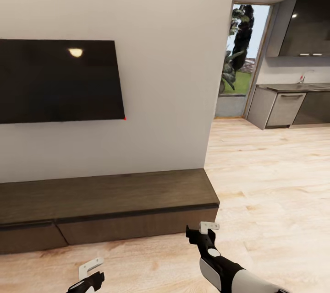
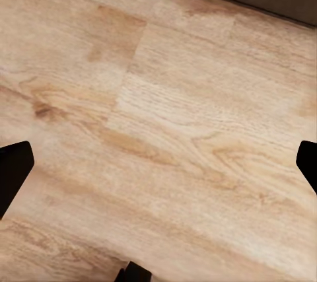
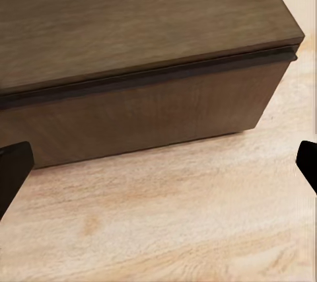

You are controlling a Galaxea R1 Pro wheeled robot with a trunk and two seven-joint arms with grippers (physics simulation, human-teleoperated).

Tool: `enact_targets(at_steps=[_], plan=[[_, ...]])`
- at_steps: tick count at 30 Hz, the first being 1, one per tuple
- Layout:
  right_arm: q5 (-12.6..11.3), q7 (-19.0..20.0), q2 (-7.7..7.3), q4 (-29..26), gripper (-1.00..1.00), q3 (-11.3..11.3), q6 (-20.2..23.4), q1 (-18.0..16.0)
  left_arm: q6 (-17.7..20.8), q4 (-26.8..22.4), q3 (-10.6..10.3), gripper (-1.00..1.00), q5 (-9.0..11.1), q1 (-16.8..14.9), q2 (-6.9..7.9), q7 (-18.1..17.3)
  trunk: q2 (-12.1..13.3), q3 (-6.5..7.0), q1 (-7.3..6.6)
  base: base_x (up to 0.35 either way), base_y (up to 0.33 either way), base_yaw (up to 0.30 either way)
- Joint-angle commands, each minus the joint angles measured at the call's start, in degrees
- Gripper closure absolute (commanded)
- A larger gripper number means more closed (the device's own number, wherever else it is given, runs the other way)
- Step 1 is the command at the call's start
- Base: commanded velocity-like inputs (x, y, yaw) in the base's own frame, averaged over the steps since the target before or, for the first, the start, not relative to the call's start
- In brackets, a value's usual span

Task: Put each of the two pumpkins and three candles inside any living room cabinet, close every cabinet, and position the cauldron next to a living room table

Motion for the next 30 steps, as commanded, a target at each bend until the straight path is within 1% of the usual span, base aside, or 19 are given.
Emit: enact_targets(at_steps=[1, 2, 5, 23, 28, 30], plan=[[-0.5, -0.2, -0.08, 0.0, -1.00, 0.4, -0.2, -0.1, 0.1, -0.1, -0.5, -1.00, 0.4, 0.0, 0.04, 0.4, 0.4, 0.12, -0.23, 0.000, 0.000, 0.000], [-0.5, -0.1, 0.00, 1.1, -1.00, 0.5, -0.2, -0.1, 0.1, 0.3, -0.5, -1.00, 0.4, 0.0, 0.05, 0.4, 0.8, 0.30, -0.44, 0.000, 0.000, 0.000], [-0.5, 0.0, 0.09, 2.0, -1.00, 0.5, -0.2, -0.1, 0.1, 0.5, -0.5, -1.00, 0.4, 0.0, -0.05, 0.3, 2.0, 0.84, -1.10, 0.000, 0.000, 0.000], [-0.5, 0.2, -0.10, 3.6, -1.00, 0.4, -0.7, -0.1, 0.1, 0.8, -0.5, -1.00, 0.4, 0.0, -0.14, 0.3, 9.2, 4.07, -5.06, 0.000, 0.000, 0.000], [-0.5, 0.2, -0.13, 3.8, -1.00, 0.4, -0.6, 0.1, 0.1, 2.9, -0.5, -1.00, 0.2, 0.0, -0.12, 0.3, 11.2, 4.97, -6.16, 0.000, 0.000, 0.000], [-0.5, 0.2, -0.07, 3.8, -1.00, 0.4, -0.4, 1.1, 0.1, 3.8, -0.4, -1.00, 0.3, 0.0, -0.12, -3.0, 12.0, 5.33, -6.59, 0.000, 0.000, 0.000]])
